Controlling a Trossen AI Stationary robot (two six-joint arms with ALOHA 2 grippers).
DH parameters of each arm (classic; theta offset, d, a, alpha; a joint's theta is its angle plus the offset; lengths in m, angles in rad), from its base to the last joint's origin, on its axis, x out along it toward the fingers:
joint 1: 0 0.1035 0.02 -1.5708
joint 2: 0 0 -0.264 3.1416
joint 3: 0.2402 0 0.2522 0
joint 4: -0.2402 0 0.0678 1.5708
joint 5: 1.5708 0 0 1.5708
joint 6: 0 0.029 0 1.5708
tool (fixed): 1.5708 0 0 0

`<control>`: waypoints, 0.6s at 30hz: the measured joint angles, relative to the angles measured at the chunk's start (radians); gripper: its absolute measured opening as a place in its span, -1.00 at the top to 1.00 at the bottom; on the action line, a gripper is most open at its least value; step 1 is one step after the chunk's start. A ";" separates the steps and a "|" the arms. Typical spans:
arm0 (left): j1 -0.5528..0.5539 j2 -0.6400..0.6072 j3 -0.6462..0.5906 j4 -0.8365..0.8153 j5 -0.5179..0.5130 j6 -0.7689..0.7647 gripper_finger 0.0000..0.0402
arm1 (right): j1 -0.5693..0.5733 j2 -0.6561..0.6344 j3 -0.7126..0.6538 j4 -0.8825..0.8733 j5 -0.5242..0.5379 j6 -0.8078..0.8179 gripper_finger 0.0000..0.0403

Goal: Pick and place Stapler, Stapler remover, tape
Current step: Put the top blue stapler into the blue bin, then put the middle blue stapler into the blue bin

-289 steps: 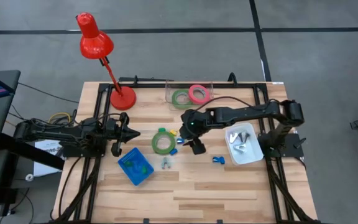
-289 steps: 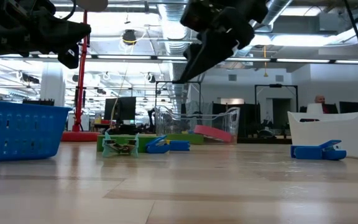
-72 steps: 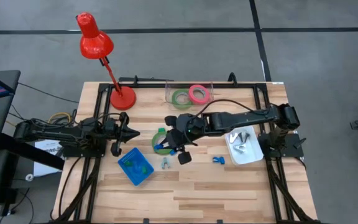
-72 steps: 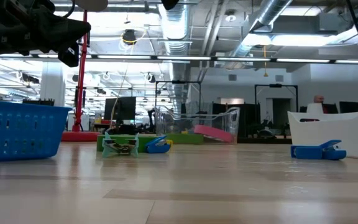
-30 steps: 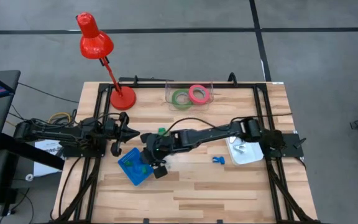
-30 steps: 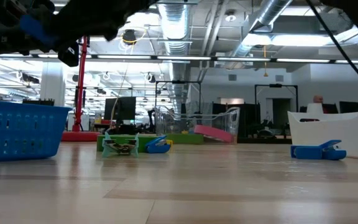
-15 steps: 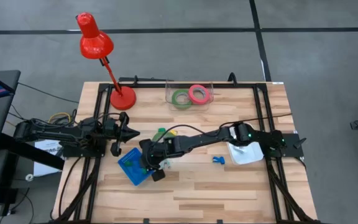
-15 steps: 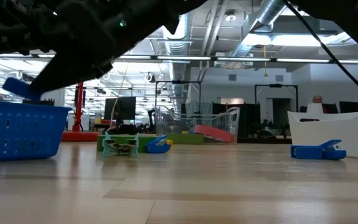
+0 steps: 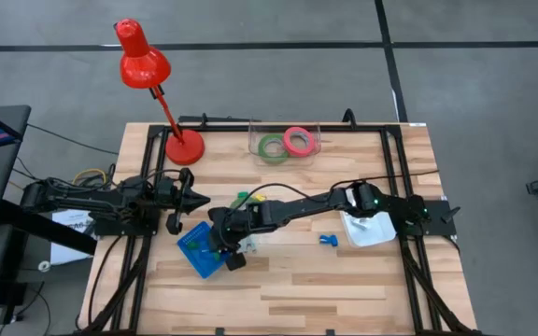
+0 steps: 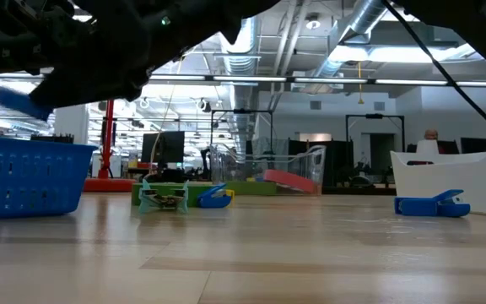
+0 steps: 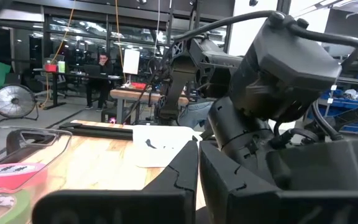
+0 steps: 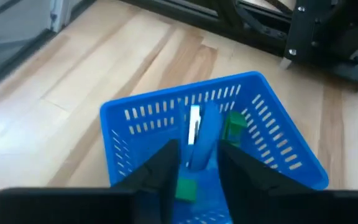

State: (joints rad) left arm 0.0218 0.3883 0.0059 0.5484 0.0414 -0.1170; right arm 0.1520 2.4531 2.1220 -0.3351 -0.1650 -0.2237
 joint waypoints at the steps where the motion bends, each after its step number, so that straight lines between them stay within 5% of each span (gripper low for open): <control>1: 0.000 0.000 0.000 0.000 0.000 0.000 0.96 | -0.001 0.000 0.000 -0.001 -0.007 0.009 0.40; 9: 0.000 0.000 0.000 0.000 0.000 0.000 0.96 | -0.007 0.000 0.000 -0.068 -0.017 0.032 -0.15; 18: 0.000 0.000 0.000 0.000 0.000 0.000 0.96 | -0.002 -0.045 -0.001 -0.235 -0.019 0.031 -0.26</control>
State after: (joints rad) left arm 0.0219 0.3882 0.0059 0.5488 0.0414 -0.1169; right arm 0.1501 2.4077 2.1208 -0.5701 -0.1844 -0.1925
